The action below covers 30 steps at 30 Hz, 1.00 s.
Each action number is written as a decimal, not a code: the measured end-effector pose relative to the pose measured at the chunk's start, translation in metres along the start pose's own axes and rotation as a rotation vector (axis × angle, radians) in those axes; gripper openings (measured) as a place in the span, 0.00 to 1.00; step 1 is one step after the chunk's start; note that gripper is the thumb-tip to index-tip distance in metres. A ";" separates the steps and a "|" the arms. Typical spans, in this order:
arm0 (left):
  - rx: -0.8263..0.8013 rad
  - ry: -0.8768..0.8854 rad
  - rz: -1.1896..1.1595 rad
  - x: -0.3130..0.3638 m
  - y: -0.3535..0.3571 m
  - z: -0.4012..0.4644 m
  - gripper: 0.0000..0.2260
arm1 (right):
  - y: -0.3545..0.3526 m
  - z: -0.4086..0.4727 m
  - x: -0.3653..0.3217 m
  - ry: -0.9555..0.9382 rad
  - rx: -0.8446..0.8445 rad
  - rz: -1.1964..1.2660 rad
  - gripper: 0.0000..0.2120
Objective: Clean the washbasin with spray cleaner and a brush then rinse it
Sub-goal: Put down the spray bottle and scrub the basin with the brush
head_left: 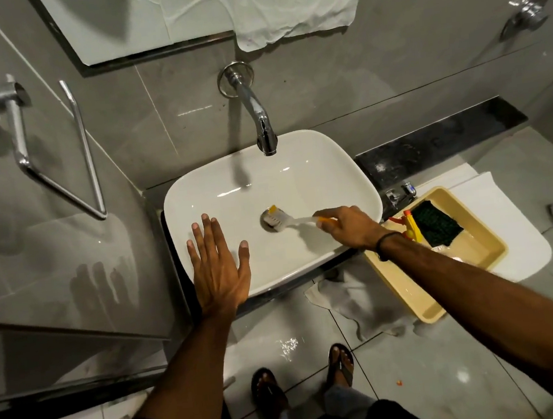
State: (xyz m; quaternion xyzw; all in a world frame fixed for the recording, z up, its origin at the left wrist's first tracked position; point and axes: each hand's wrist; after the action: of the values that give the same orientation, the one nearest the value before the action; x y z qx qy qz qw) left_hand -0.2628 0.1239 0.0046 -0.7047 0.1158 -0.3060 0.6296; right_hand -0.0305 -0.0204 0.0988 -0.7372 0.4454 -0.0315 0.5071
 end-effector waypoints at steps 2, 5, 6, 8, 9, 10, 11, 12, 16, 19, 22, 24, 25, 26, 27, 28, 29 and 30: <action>-0.001 0.000 0.005 -0.001 0.000 0.000 0.37 | 0.008 0.001 -0.011 -0.025 0.013 0.016 0.19; 0.000 0.001 0.012 -0.001 0.000 -0.001 0.36 | 0.020 -0.008 -0.008 -0.075 -0.058 0.014 0.19; -0.003 0.002 0.011 -0.001 0.000 -0.001 0.36 | 0.013 -0.012 0.000 -0.073 -0.080 -0.012 0.20; -0.002 0.005 0.010 0.000 0.000 -0.002 0.36 | -0.006 -0.013 0.017 -0.035 -0.081 -0.068 0.21; 0.003 0.007 0.011 0.000 0.000 -0.002 0.36 | -0.013 -0.011 0.020 -0.010 -0.055 -0.084 0.21; 0.005 0.008 0.010 0.001 0.000 -0.002 0.36 | -0.017 -0.009 0.018 0.010 -0.022 -0.086 0.21; 0.002 0.007 0.009 0.001 -0.001 -0.002 0.36 | -0.017 -0.005 0.011 0.014 0.006 -0.075 0.21; 0.000 0.006 0.009 0.001 -0.001 -0.002 0.36 | -0.012 -0.002 -0.002 0.000 0.011 -0.055 0.21; 0.017 0.004 -0.004 0.000 -0.001 -0.003 0.36 | 0.016 -0.002 -0.031 -0.088 -0.127 -0.048 0.22; 0.024 0.001 -0.007 0.000 0.000 -0.003 0.36 | -0.001 -0.005 -0.009 -0.085 -0.168 -0.108 0.22; 0.030 0.003 -0.016 0.000 0.001 -0.002 0.36 | -0.019 0.001 0.012 -0.016 -0.100 -0.097 0.21; 0.036 0.004 -0.018 0.000 0.001 -0.003 0.36 | -0.016 0.009 0.004 -0.022 -0.042 -0.093 0.21; 0.042 0.003 -0.015 0.000 0.002 -0.003 0.36 | -0.010 0.011 -0.003 -0.034 -0.033 -0.084 0.21; 0.049 0.003 -0.013 0.000 0.002 -0.003 0.36 | -0.003 0.013 -0.008 -0.044 -0.036 -0.061 0.22; 0.054 0.003 -0.011 0.000 0.002 -0.002 0.36 | 0.003 0.013 -0.010 -0.051 -0.046 -0.036 0.22; 0.052 0.002 -0.008 -0.001 0.003 -0.002 0.36 | 0.007 0.012 -0.007 -0.055 -0.063 -0.026 0.21; 0.044 0.003 -0.001 -0.002 0.003 -0.002 0.36 | 0.006 0.009 -0.001 -0.056 -0.086 -0.030 0.21; 0.031 0.007 0.011 -0.002 0.003 -0.002 0.36 | 0.003 0.007 0.007 -0.051 -0.108 -0.042 0.21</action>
State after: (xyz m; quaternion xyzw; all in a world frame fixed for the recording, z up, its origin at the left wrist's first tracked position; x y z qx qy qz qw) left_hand -0.2649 0.1227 0.0017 -0.6931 0.1172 -0.3068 0.6416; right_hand -0.0246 -0.0202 0.0903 -0.7732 0.4179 0.0009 0.4771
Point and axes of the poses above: each hand's wrist, its own z-axis towards the middle knuckle, its own y-axis out of the palm, x = y × z, and after that the axes turned 1 degree about -x, right-handed
